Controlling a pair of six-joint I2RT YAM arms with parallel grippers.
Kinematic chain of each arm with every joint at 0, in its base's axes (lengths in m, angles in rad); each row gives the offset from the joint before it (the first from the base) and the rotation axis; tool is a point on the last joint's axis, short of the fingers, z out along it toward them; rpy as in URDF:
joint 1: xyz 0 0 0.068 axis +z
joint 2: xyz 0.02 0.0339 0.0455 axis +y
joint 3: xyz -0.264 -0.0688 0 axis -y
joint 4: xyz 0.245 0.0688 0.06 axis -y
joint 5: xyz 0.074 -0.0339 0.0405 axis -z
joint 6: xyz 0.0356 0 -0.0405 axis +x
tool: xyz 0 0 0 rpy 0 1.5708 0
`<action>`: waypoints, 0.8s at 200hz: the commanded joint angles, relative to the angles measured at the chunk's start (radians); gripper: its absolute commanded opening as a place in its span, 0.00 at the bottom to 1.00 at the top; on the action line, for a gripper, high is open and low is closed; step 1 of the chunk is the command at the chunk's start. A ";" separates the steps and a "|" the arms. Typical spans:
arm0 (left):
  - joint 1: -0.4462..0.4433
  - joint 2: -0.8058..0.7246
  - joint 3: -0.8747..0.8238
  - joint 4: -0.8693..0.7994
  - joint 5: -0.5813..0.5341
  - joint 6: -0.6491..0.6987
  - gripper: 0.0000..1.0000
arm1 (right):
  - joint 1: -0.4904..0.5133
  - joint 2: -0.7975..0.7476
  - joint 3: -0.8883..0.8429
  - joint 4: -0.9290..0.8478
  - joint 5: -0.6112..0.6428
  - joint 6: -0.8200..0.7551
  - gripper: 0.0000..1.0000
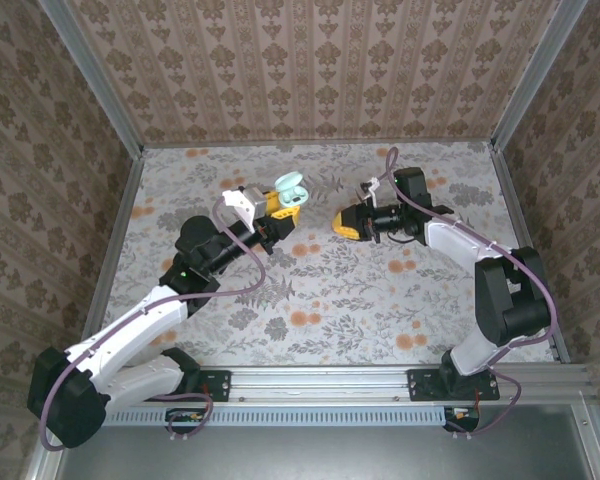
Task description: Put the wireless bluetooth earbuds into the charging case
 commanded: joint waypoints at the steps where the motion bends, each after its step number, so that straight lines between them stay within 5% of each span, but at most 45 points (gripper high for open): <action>1: -0.008 -0.002 0.024 0.049 0.014 -0.015 0.34 | 0.004 0.010 0.064 -0.277 0.140 -0.181 0.25; 31: -0.008 -0.019 0.015 0.043 -0.006 -0.005 0.34 | 0.062 0.031 0.100 -0.469 0.447 -0.305 0.26; 60: -0.006 -0.030 0.014 0.030 -0.008 -0.001 0.34 | 0.144 0.052 0.108 -0.518 0.616 -0.373 0.29; 160: -0.007 -0.047 0.013 0.021 -0.011 -0.002 0.34 | 0.269 0.236 0.186 -0.554 0.761 -0.389 0.35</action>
